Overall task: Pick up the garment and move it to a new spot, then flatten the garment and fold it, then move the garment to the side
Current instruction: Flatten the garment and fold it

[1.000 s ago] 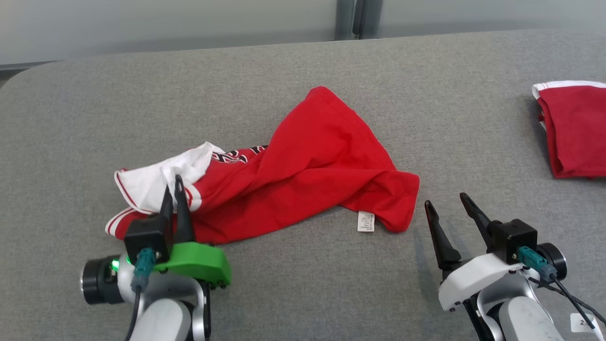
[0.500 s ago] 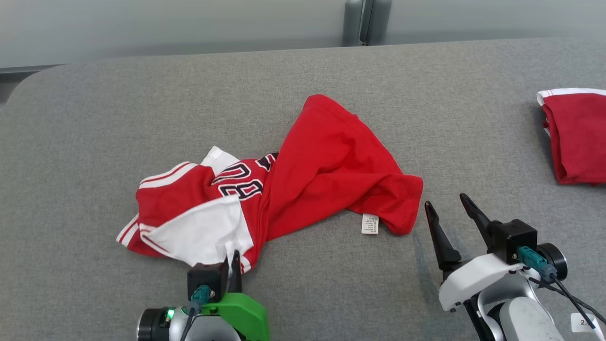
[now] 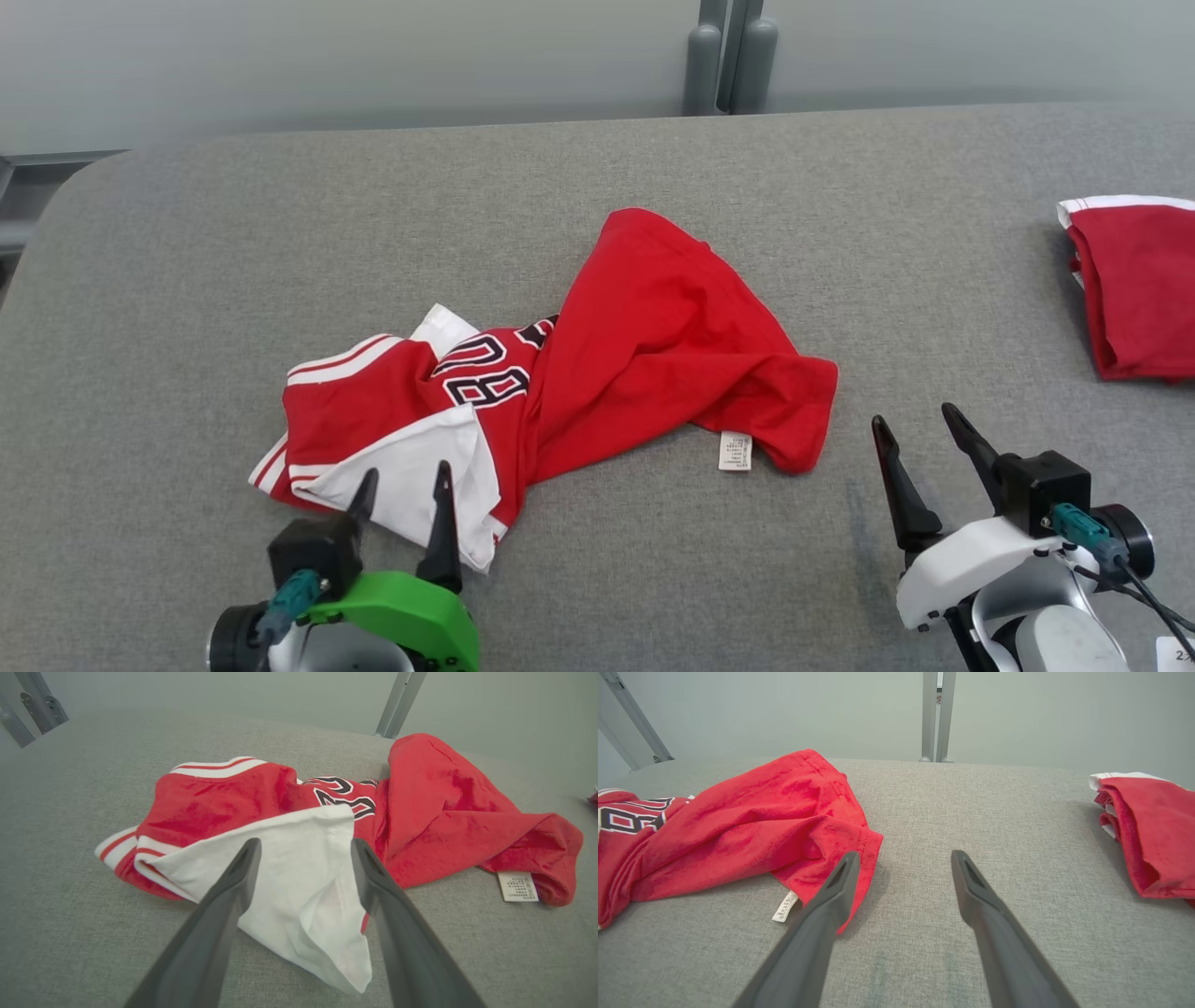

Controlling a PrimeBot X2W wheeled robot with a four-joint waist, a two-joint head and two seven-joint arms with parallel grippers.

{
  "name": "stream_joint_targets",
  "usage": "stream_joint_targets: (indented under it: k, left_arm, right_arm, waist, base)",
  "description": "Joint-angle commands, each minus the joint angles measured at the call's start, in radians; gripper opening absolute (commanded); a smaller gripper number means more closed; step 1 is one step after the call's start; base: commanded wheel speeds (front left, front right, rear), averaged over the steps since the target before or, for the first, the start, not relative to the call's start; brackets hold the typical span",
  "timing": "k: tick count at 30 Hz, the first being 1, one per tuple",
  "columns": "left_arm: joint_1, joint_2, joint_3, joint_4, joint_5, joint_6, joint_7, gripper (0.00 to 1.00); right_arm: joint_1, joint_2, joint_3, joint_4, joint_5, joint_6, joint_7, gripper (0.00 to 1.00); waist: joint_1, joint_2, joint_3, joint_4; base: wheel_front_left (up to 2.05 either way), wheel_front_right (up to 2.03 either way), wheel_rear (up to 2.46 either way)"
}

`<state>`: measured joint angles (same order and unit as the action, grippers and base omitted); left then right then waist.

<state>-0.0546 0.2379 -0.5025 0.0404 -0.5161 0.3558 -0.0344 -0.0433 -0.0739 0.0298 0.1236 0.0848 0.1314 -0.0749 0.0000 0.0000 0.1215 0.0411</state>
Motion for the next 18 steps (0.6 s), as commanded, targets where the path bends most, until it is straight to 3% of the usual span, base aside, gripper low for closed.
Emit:
stream_joint_targets:
  k: [1, 11, 18]
  left_arm:
    - [0.019, 0.012, 0.015, -0.012, -0.012, -0.005, -0.021, 1.00]
    - [0.029, 0.049, 0.100, -0.053, 0.028, -0.025, -0.206, 1.00]
    - [0.042, 0.029, 0.184, -0.085, 0.055, -0.131, -0.230, 1.00]
  right_arm:
    - [0.007, -0.007, -0.006, -0.008, -0.010, -0.001, 0.001, 1.00]
    - [0.035, -0.011, -0.002, -0.024, 0.006, -0.002, 0.020, 1.00]
    - [0.042, -0.014, -0.001, -0.040, 0.002, -0.002, 0.034, 1.00]
  waist:
    - [0.0000, 0.0000, -0.008, 0.011]
    - [0.0000, 0.0000, -0.044, 0.050]
    - [0.0000, 0.0000, -0.059, 0.079]
  base:
    - [0.00, 0.00, 0.00]
    - [0.00, 0.00, 0.00]
    - [0.00, 0.00, 0.00]
